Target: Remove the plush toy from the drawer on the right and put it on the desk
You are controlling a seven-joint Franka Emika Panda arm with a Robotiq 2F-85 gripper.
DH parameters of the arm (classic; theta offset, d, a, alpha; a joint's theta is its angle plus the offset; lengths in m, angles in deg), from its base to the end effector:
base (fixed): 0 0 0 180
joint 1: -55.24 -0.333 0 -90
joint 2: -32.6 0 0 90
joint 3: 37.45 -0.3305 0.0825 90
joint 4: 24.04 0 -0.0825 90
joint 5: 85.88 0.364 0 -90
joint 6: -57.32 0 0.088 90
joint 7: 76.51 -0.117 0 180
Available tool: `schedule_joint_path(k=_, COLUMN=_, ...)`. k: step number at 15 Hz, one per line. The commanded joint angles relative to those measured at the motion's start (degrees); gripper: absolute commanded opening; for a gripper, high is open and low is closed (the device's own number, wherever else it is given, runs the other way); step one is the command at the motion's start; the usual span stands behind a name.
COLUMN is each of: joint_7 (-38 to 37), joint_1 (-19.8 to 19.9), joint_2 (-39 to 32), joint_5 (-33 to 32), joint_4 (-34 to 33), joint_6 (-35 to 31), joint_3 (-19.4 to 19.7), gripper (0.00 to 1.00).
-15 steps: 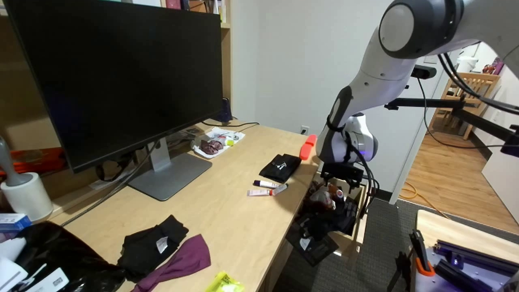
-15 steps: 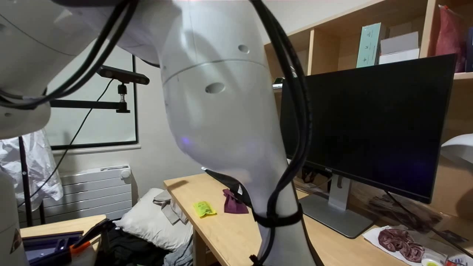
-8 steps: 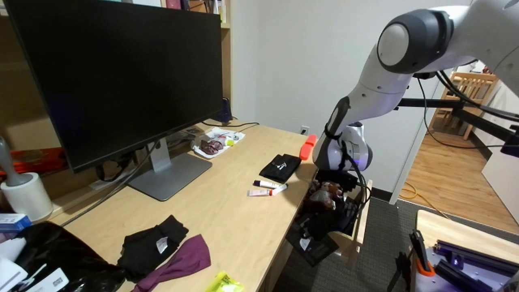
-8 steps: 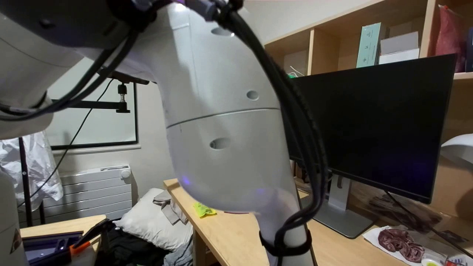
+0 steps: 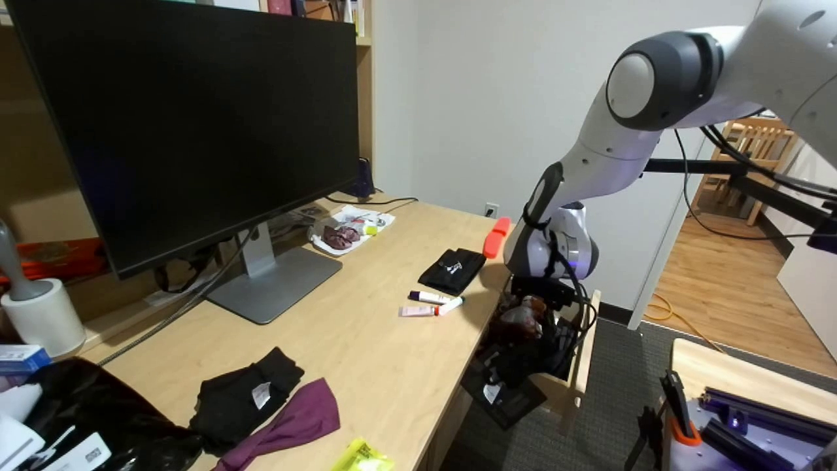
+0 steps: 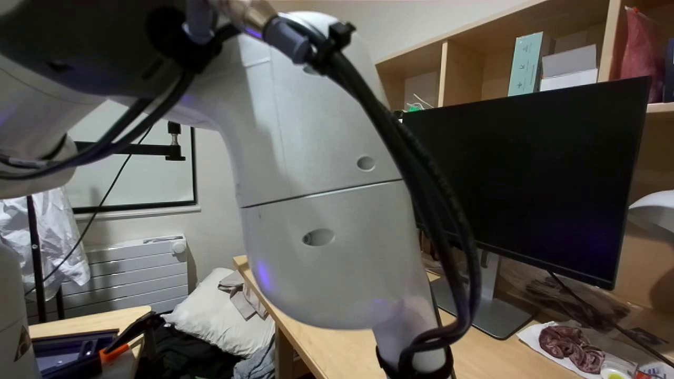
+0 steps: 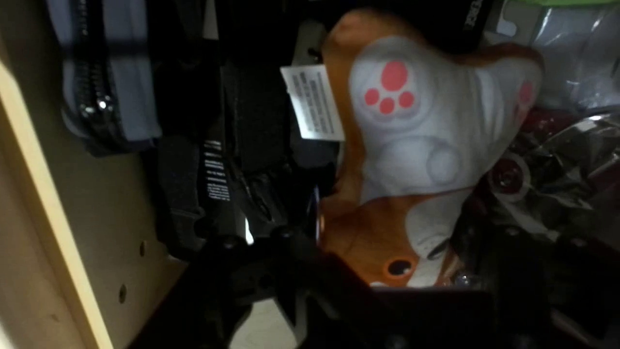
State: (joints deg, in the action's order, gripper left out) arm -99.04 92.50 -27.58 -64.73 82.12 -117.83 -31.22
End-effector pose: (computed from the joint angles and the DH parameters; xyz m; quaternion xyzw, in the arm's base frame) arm 0.4140 -0.4310 -0.0061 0.7438 -0.6627 0.0816 0.0295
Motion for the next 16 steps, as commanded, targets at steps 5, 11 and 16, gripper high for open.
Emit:
schedule_joint_path(k=5, joint_7=2.7, joint_1=1.3, joint_2=0.8, joint_5=1.3, joint_4=-0.1, joint_6=0.7, joint_3=-0.9, gripper=0.16)
schedule_joint_path(k=11, joint_7=3.2, joint_1=2.0, joint_2=7.2, joint_5=1.7, joint_4=4.4, joint_6=4.7, joint_3=-1.0, gripper=0.09)
schedule_joint_path(k=16, joint_7=6.0, joint_1=2.5, joint_2=18.0, joint_5=1.1, joint_4=12.3, joint_6=9.7, joint_3=0.2, gripper=0.09)
